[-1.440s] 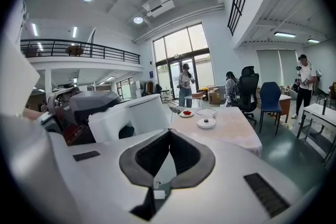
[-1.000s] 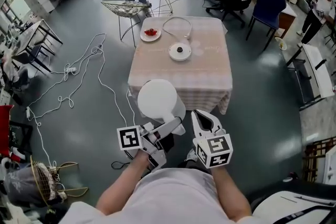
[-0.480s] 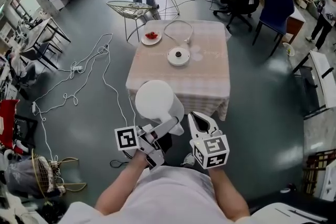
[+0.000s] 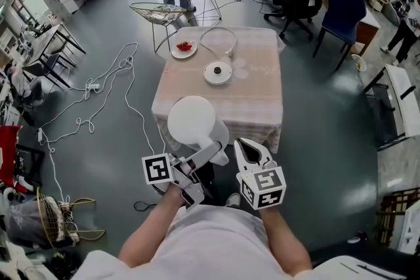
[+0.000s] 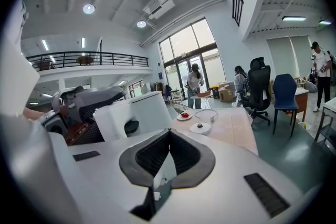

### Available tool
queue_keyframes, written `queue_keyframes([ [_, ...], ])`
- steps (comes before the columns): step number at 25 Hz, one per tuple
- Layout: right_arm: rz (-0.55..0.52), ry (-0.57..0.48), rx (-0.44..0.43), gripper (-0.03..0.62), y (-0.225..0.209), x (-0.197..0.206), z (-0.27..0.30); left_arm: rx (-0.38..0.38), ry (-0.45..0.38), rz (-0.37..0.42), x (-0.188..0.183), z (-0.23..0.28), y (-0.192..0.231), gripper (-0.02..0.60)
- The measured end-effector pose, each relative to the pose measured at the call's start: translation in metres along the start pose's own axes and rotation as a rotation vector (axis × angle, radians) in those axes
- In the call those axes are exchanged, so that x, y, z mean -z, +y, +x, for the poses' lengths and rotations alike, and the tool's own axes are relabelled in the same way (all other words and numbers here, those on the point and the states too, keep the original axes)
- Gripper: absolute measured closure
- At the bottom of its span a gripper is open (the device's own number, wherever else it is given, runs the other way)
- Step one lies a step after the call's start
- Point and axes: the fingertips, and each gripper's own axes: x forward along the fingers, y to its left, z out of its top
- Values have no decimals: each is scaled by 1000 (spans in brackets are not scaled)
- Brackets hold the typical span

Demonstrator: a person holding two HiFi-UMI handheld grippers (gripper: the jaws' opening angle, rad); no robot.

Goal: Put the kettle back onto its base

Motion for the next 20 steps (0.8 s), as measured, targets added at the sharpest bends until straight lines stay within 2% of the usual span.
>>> queue_keyframes([
  [9,-11,27,-5,589,-5,-3,30,-4,-7,-26,-25,4,15,365],
  [20,2,62,24,589,-27,-14,96,-5,17,-59,-89,24,46,365],
])
